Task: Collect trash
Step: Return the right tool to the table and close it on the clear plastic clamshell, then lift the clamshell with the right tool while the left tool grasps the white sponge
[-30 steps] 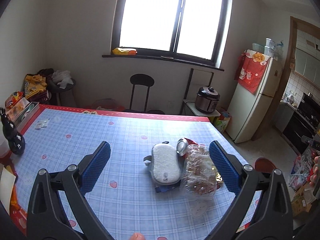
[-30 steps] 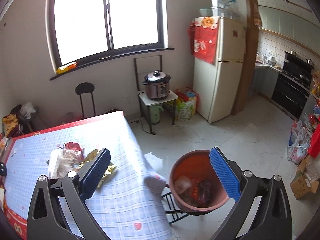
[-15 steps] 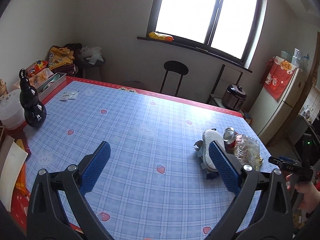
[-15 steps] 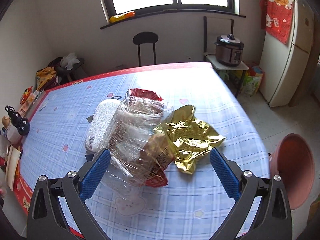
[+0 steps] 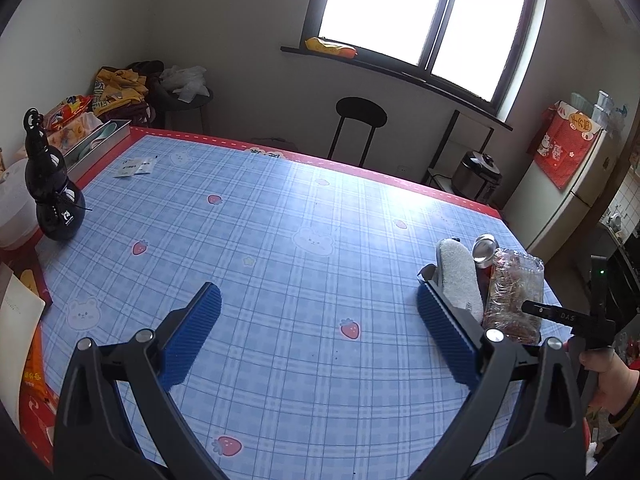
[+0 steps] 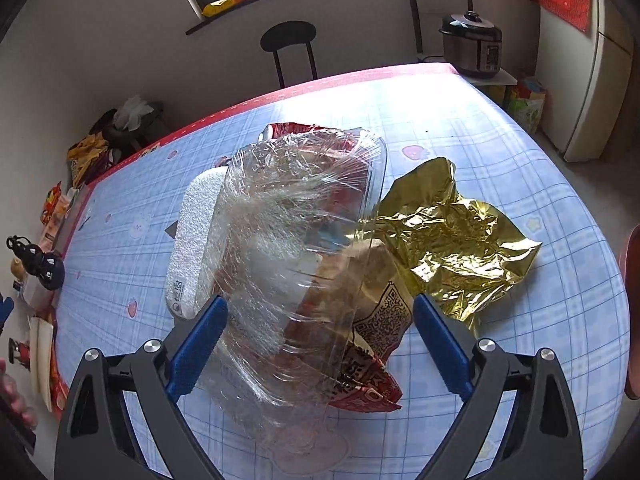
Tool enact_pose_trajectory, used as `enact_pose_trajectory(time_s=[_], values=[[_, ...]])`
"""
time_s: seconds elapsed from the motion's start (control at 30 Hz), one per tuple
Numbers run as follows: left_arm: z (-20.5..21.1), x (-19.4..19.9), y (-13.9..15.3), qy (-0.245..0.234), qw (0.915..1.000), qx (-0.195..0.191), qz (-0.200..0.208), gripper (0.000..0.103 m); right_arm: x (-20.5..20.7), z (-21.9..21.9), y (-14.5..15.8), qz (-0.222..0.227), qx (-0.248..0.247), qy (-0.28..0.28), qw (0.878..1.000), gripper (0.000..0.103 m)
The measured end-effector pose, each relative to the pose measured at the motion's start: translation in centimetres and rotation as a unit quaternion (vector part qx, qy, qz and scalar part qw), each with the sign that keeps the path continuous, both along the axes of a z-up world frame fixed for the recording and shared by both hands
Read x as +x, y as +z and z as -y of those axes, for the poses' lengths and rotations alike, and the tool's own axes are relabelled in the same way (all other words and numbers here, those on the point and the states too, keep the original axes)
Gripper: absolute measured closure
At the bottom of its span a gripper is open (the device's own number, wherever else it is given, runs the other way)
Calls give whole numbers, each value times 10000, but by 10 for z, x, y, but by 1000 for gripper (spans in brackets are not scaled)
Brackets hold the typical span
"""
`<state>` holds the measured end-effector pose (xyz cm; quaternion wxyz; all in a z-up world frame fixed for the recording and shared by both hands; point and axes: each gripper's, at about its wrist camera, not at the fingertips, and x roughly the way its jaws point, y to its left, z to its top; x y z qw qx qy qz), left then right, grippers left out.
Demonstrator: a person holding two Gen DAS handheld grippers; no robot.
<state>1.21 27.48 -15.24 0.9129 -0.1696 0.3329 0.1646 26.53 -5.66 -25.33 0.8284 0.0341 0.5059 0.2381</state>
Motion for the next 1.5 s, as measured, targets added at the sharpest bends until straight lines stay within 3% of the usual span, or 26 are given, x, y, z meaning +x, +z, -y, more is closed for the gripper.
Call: enact_pose_trajectory(time_s=[0.1, 0.13, 0.2, 0.27, 0.77, 0.9, 1.17, 1.5], values=[[0, 5, -2, -84, 10000, -25, 8, 7, -7, -10, 11, 161, -187, 143, 9996, 42], [1, 6, -2, -111, 9999, -35, 12, 7, -10, -12, 16, 235, -254, 179, 9992, 43], [2, 9, -3, -169, 9998, -53, 21, 7, -14, -14, 24, 286, -211, 267, 9990, 57], [3, 12, -4, -228, 9997, -76, 28, 7, -16, -13, 30, 271, -112, 280, 9992, 61], [12, 6, -13, -393, 9990, -182, -58, 7, -27, -43, 11, -425, 342, 540, 9971, 62], [14, 4, -13, -395, 9990, -189, -67, 7, -39, -47, 21, -251, 369, 763, 9961, 70], [22, 6, -12, -460, 9988, -180, -63, 7, -65, -40, 58, 353, 366, 1050, 9932, 77], [49, 17, -14, -736, 9970, -211, -96, 7, -93, -2, 67, 267, 362, 1127, 9926, 88]])
